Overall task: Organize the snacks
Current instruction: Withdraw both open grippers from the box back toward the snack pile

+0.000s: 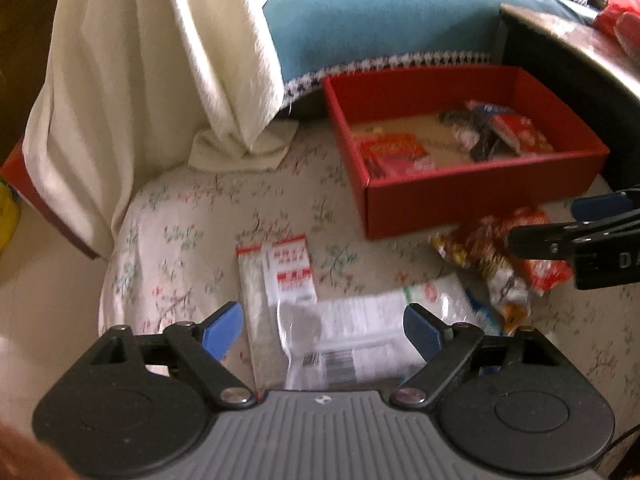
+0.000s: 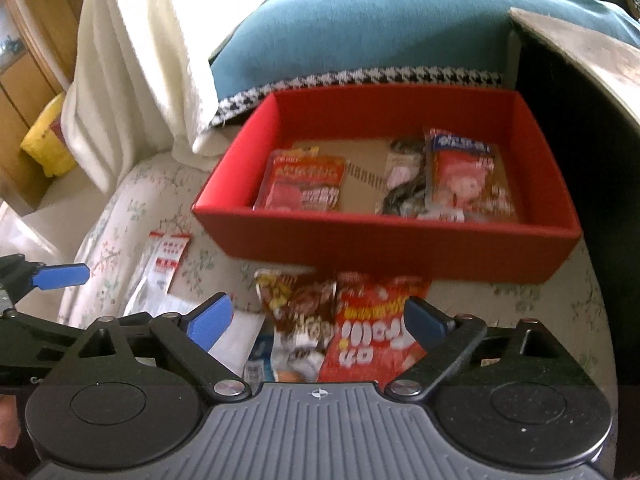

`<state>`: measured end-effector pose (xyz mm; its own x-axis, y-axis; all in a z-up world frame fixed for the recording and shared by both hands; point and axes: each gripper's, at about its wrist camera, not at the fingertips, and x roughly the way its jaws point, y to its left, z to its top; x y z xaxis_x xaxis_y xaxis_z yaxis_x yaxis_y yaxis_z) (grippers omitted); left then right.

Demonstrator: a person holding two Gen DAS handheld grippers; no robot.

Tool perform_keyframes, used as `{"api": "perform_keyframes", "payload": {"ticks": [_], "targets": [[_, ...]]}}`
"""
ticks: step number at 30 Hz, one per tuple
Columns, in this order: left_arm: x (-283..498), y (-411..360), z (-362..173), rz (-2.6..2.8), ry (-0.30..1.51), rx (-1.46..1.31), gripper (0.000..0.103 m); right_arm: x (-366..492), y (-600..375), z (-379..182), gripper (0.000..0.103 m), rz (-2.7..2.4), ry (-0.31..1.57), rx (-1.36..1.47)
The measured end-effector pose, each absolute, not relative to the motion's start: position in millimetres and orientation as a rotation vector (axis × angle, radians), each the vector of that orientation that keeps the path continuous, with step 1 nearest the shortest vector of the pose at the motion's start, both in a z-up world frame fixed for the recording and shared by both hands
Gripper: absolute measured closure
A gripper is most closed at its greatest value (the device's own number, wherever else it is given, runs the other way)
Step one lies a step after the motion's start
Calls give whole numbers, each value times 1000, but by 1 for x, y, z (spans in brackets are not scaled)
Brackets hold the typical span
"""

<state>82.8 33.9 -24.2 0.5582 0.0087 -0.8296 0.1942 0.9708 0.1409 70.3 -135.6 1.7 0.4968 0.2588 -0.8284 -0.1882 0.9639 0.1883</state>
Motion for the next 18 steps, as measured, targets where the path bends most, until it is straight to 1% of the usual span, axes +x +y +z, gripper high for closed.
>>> {"api": "perform_keyframes", "payload": {"ticks": [18], "targets": [[74,34,-40,-85,1014,272,21,63,-126,-9,2,266,1084,35]]}}
